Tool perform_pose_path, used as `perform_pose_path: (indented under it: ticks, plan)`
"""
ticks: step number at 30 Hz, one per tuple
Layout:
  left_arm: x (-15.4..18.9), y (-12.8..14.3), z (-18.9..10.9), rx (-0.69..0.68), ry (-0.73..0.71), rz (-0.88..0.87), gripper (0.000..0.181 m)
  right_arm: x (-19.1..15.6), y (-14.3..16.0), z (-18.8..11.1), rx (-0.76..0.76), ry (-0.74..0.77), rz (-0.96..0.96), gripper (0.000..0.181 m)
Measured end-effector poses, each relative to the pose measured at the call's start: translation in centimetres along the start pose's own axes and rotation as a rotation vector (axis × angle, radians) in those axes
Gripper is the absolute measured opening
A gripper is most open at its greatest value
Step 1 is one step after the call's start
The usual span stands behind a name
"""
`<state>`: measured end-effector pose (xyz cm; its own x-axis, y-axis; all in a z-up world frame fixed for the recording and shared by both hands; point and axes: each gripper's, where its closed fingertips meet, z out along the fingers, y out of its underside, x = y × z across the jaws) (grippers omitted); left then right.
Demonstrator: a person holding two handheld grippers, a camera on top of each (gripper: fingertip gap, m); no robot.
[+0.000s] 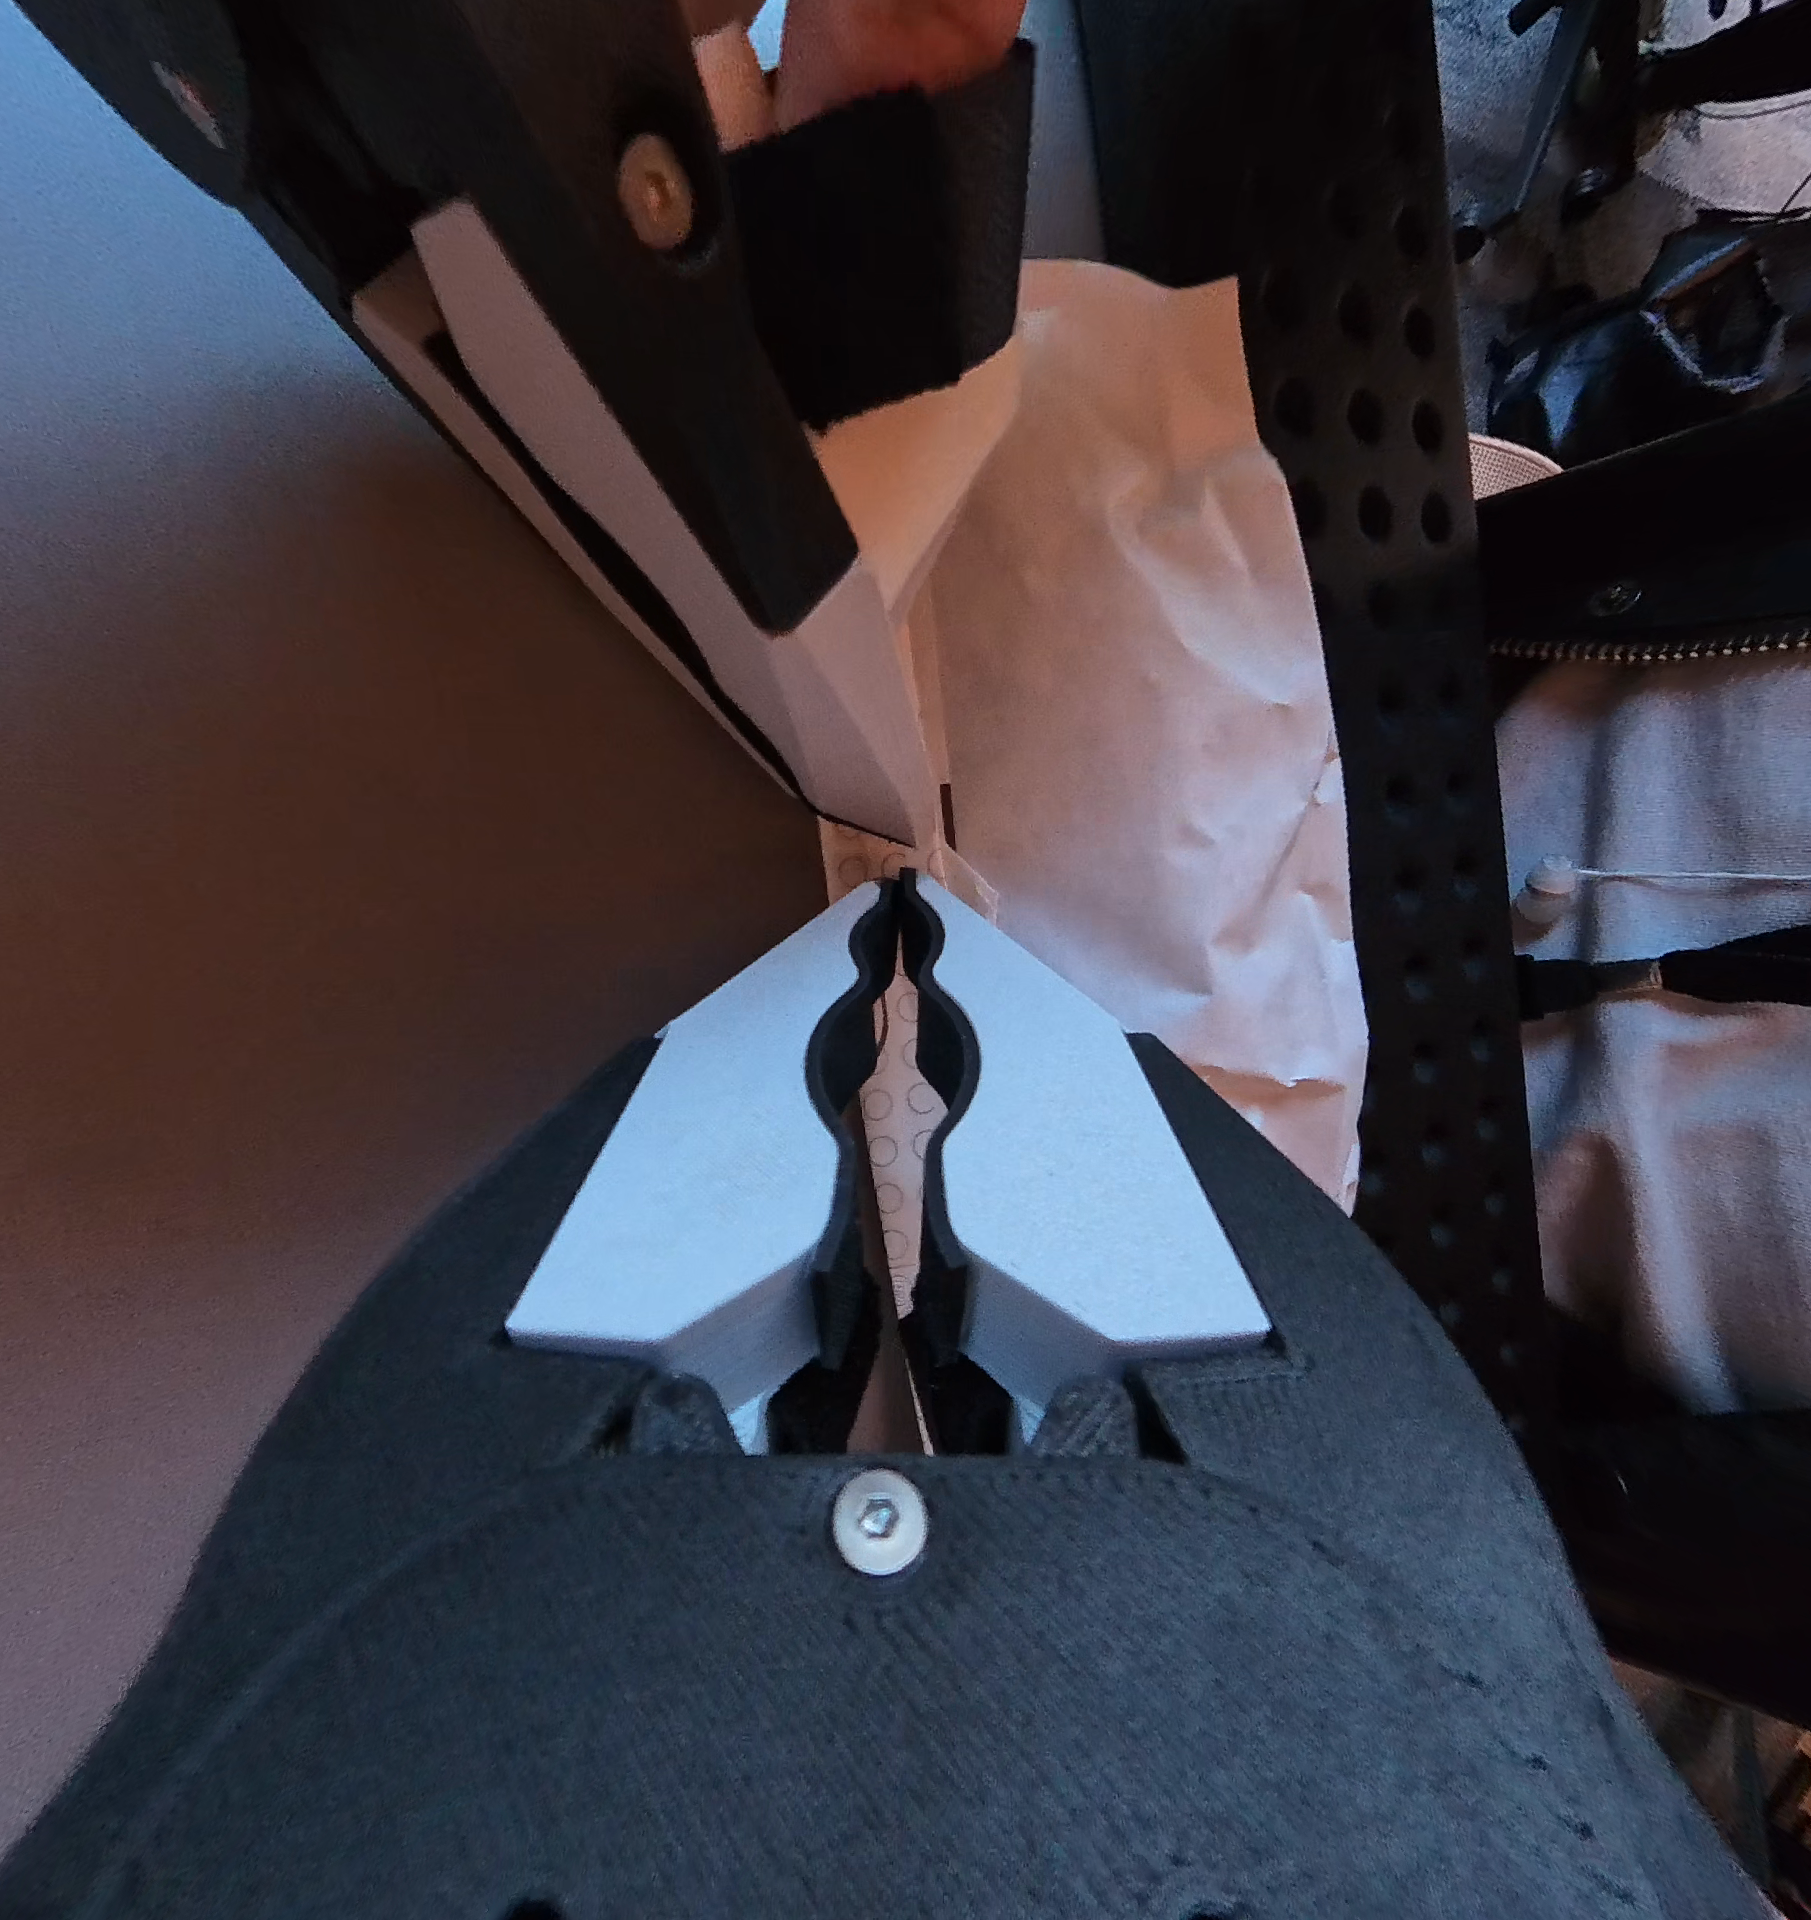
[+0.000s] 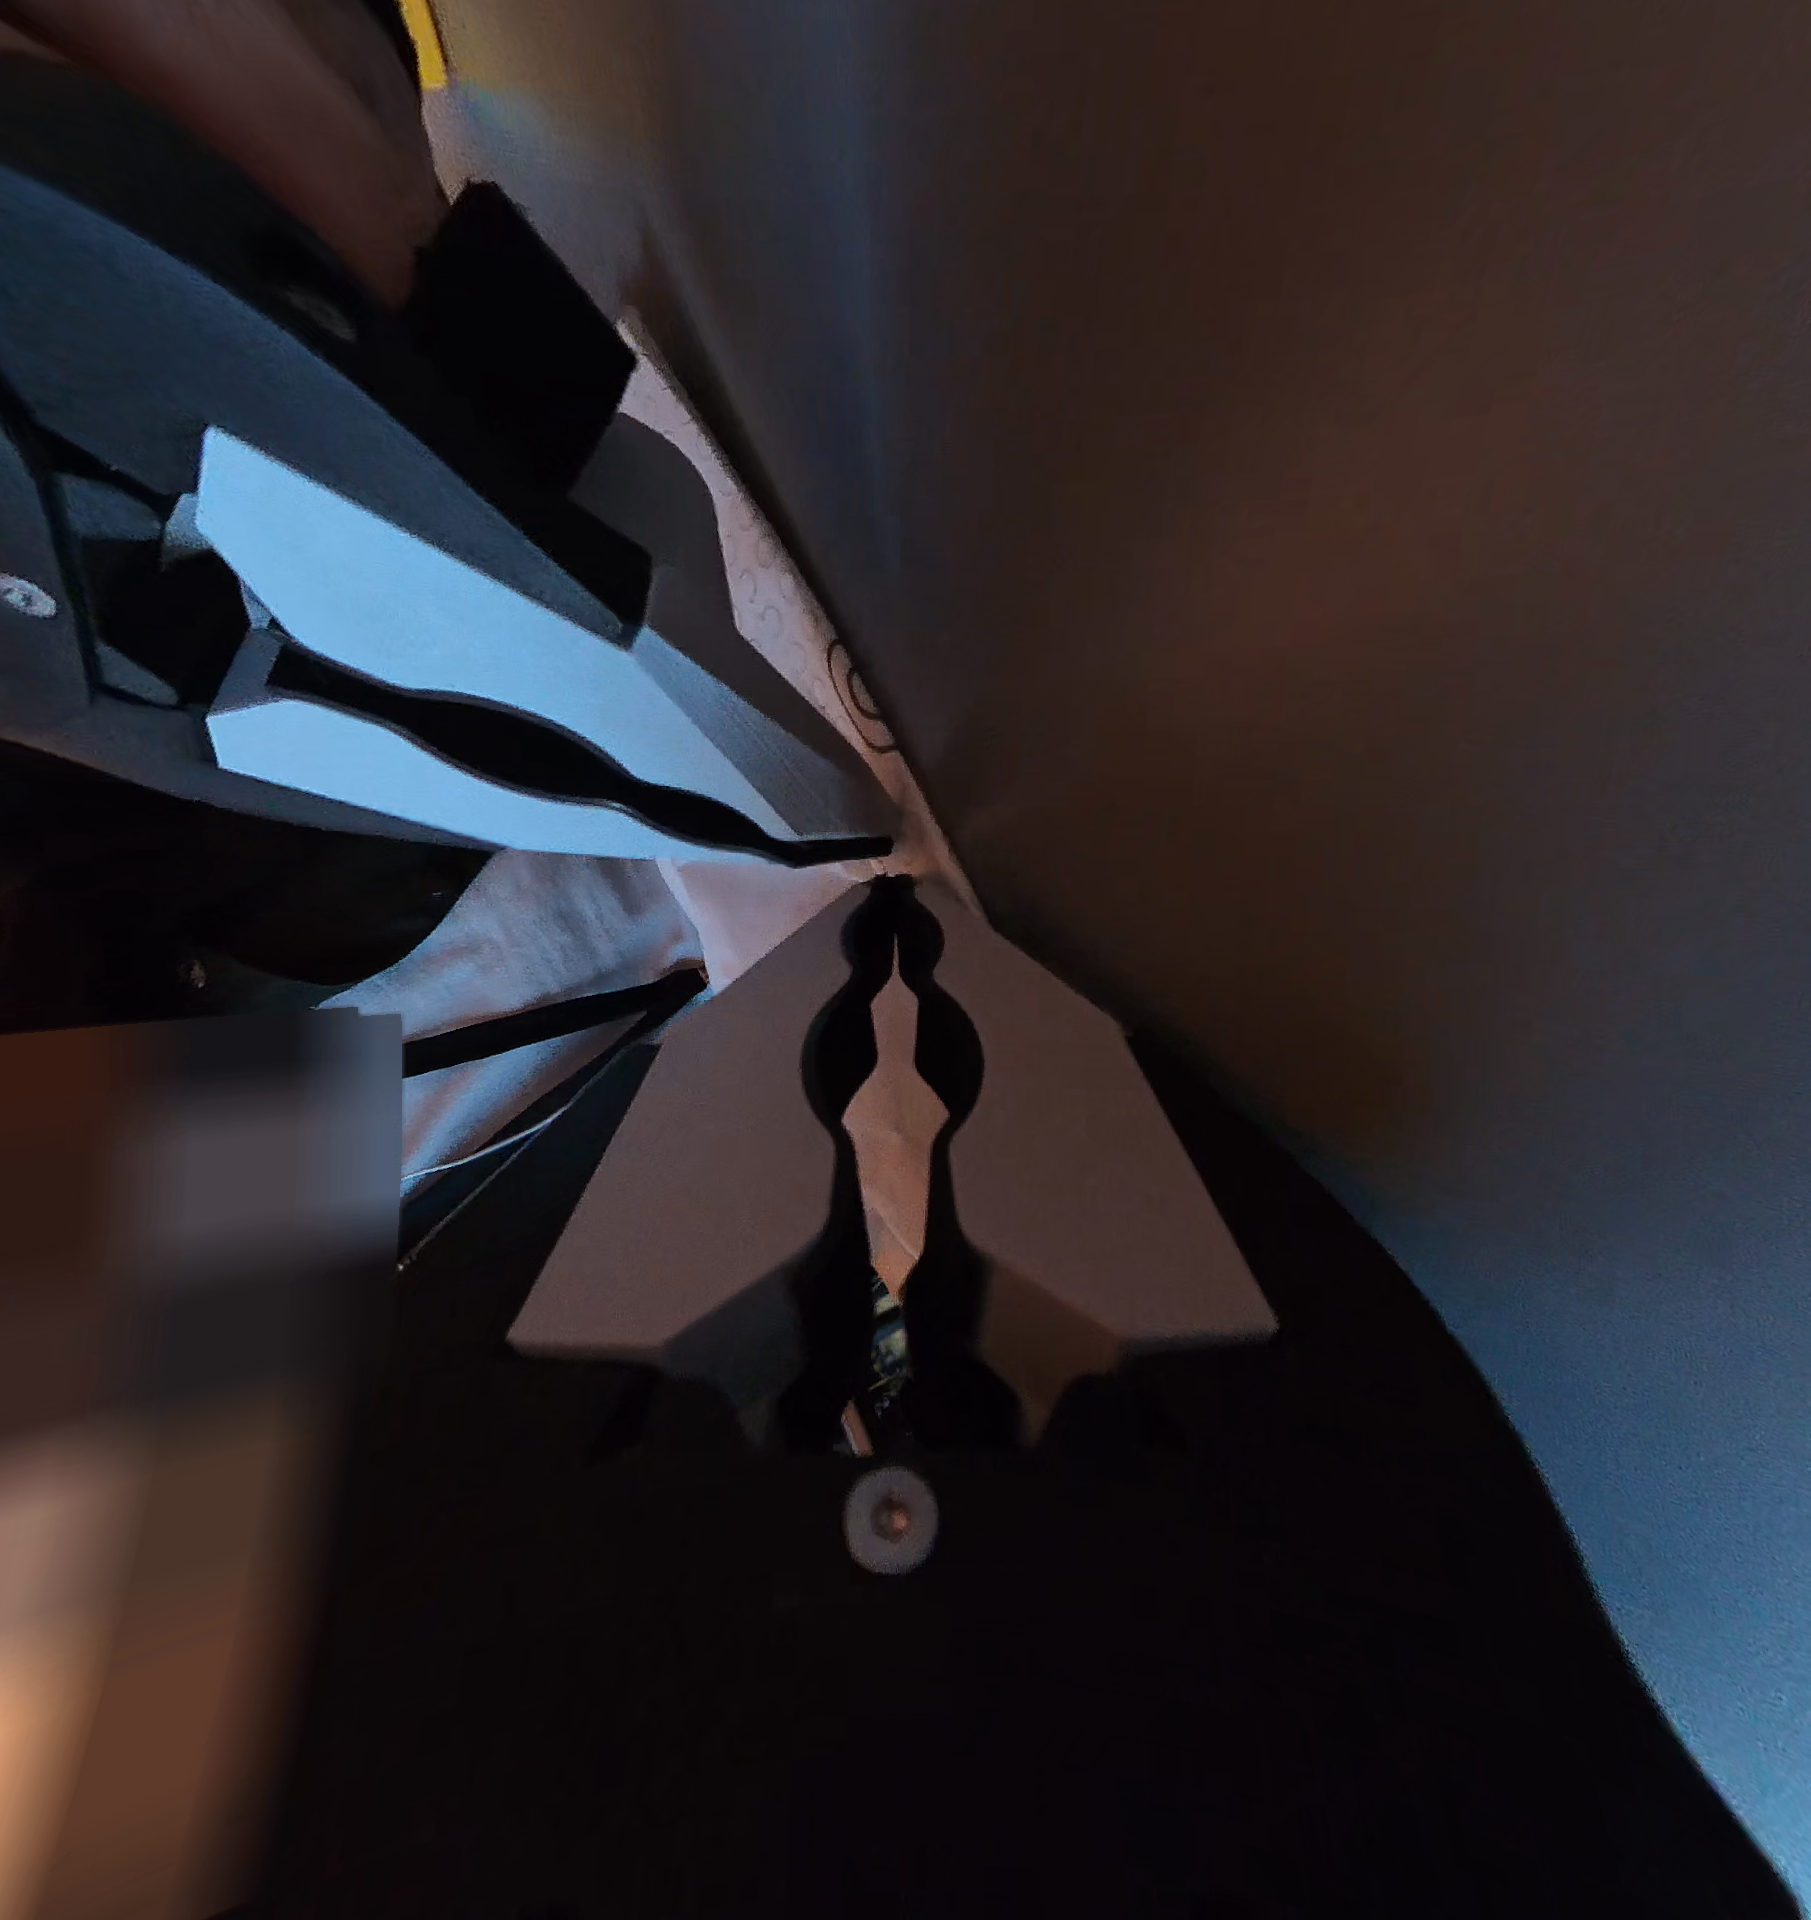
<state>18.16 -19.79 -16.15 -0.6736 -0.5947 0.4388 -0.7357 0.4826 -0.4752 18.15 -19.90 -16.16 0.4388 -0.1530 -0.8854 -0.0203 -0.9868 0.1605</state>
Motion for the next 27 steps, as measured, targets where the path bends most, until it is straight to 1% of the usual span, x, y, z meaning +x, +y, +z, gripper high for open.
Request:
perform_pose_path:
  ticks: [2,5,10,14,27]
  plan:
    - [0.0,0.0,0.0,0.001,0.004,-0.018,0.000,0.0,0.0,0.0,-0.018,-0.016,0.028,0.000]
    - [0.0,-0.1,-0.1,0.015,0.043,-0.100,0.000,-0.1,0.0,0.0,-0.023,-0.048,0.046,0.000]
    - [-0.1,-0.1,-0.1,0.043,0.083,-0.183,0.000,-0.1,0.1,0.0,-0.009,-0.049,0.039,0.000]
    - [-0.1,-0.1,0.0,0.046,0.057,-0.155,0.000,0.0,0.4,-0.3,-0.001,-0.058,0.037,0.001]
    - [-0.3,-0.1,0.0,0.034,0.026,-0.138,0.000,1.6,2.5,-2.4,0.017,-0.042,0.070,0.001]
